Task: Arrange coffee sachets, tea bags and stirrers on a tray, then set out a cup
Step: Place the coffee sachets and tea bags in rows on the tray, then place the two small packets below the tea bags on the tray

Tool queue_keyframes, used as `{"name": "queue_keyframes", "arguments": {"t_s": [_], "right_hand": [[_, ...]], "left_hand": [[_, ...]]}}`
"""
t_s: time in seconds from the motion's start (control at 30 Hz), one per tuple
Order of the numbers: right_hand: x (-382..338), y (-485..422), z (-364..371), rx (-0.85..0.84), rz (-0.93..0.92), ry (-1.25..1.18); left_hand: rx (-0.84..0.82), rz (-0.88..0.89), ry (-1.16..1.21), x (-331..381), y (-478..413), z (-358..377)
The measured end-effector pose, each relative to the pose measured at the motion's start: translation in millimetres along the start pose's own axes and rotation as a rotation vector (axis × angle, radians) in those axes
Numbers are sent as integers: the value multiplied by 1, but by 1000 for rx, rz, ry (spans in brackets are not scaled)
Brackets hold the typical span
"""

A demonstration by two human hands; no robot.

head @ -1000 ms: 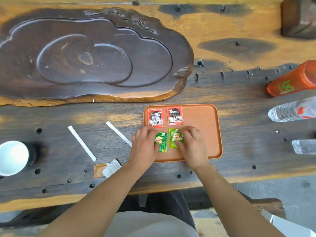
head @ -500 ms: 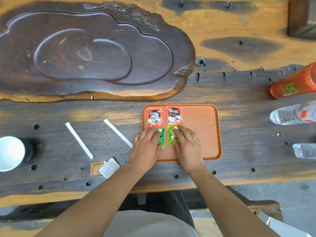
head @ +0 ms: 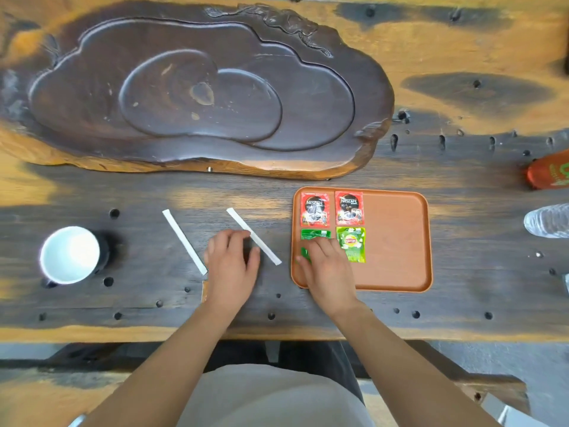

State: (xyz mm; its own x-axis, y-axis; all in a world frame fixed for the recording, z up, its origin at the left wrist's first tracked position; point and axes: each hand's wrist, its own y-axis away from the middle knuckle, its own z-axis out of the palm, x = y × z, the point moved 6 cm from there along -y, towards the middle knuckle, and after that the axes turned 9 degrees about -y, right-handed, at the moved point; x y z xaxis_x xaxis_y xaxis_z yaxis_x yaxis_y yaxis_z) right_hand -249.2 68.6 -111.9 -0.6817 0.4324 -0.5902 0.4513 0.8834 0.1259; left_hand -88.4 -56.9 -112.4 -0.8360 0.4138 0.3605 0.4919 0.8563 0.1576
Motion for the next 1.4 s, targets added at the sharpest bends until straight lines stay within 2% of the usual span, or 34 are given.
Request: {"name": "queue_keyframes", "arguments": {"t_s": [0.1,0.17,0.3,0.43,0.57,0.7,0.83,0.97,1.07,1.2,1.4], "right_hand": [[-30,-14,23,-72,13,-23],[-47,-19,38,-152,14,-78],[-80,-11,66,-413,-49,-91],[-92,4,86,-473,3,18],[-96,11,102,-449,60,57],[-92,17,105,-407,154,-129],[-78,24,90,-295,344,-359],[-66,32,64,-177,475,-629],[-53,36,41,-71,506,-781],[-31,43,4,26,478,-862],[22,58,-33,109,491,-769]], "left_hand": [[23,-179,-13,-57,-4,-20],[7,-223,10,-85,-4,-27],[-131,-26,44,-104,6,-29],[-309,204,-61,-108,29,-16],[-356,192,-83,-110,37,-4],[-345,174,-54,-106,38,-3],[-329,189,-11,-103,38,-10],[-358,36,208,-102,34,-17],[-418,-69,416,-92,28,-17],[-482,-106,588,-56,19,-17],[-576,-18,600,18,15,7]]}}
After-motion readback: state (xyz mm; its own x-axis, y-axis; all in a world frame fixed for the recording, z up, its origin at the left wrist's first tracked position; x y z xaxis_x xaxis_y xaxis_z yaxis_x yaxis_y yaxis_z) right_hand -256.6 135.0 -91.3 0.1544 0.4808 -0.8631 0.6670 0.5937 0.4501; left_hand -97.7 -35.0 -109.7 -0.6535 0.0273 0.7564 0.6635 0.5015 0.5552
